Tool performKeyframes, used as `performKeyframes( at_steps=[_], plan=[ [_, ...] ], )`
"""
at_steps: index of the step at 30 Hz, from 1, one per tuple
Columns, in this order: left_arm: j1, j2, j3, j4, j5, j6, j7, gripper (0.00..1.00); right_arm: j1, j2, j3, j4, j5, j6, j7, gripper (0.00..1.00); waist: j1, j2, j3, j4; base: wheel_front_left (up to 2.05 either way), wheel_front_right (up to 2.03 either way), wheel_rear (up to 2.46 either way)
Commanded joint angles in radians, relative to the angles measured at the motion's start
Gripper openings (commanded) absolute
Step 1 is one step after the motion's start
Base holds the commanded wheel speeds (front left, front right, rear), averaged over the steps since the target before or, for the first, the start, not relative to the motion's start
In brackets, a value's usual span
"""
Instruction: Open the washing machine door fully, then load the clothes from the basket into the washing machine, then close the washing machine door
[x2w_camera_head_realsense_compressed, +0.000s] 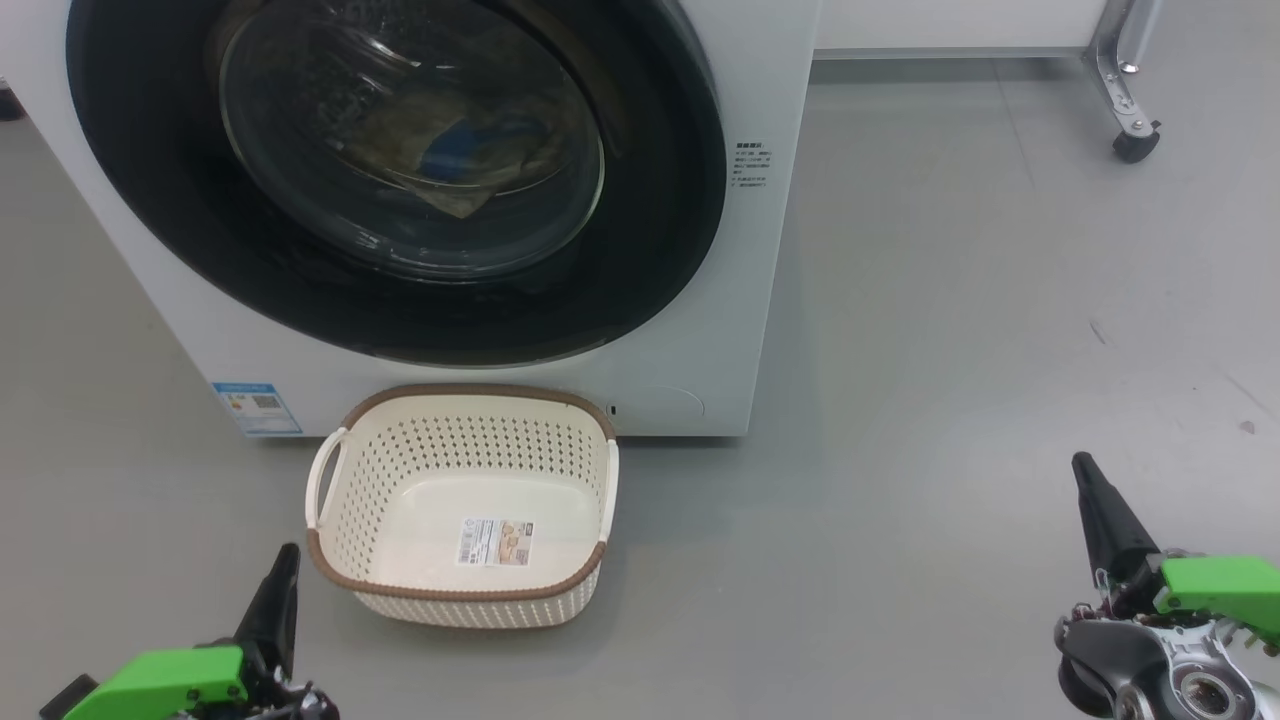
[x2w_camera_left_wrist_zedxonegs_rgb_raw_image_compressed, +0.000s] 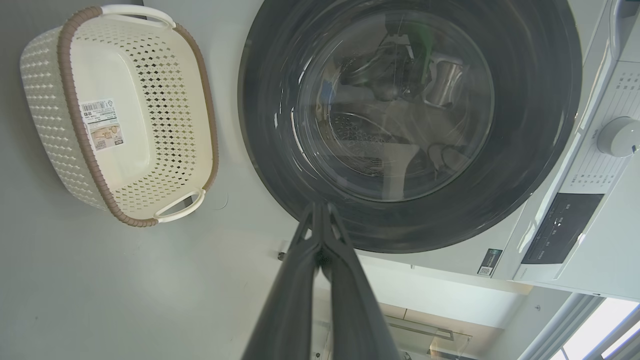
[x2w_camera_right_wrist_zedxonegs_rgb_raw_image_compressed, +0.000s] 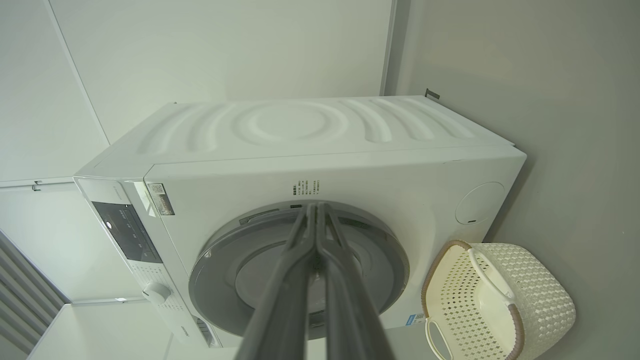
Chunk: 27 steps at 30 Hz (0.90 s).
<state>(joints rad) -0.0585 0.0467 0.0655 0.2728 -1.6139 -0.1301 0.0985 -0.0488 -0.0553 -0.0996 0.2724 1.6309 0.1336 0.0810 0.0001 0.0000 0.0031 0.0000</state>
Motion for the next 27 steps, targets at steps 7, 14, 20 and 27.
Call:
performKeyframes(
  at_steps=[7,14,20,27],
  plan=[
    [-0.049,0.010,0.040,-0.028,-0.002,-0.001,0.008,0.00,-0.057,-0.014,0.012,-0.029,0.000,-0.003,0.011,0.00,-0.0001,0.0000,0.000,0.000,0.00,0.00,0.00],
    [-0.049,0.010,0.041,-0.028,-0.001,-0.001,0.009,0.00,-0.057,-0.012,0.009,-0.029,-0.003,-0.003,0.013,0.00,-0.0001,0.0000,0.000,0.000,0.00,0.00,0.00],
    [-0.049,0.009,0.041,-0.028,0.000,-0.001,0.009,0.00,-0.057,-0.011,0.008,-0.029,-0.004,-0.003,0.015,0.00,-0.0001,0.0000,0.000,0.000,0.00,0.00,0.00],
    [-0.049,0.009,0.042,-0.028,0.000,-0.001,0.010,0.00,-0.057,-0.009,0.006,-0.029,-0.006,-0.003,0.016,0.00,-0.0001,0.0000,0.000,0.000,0.00,0.00,0.00]
  ],
)
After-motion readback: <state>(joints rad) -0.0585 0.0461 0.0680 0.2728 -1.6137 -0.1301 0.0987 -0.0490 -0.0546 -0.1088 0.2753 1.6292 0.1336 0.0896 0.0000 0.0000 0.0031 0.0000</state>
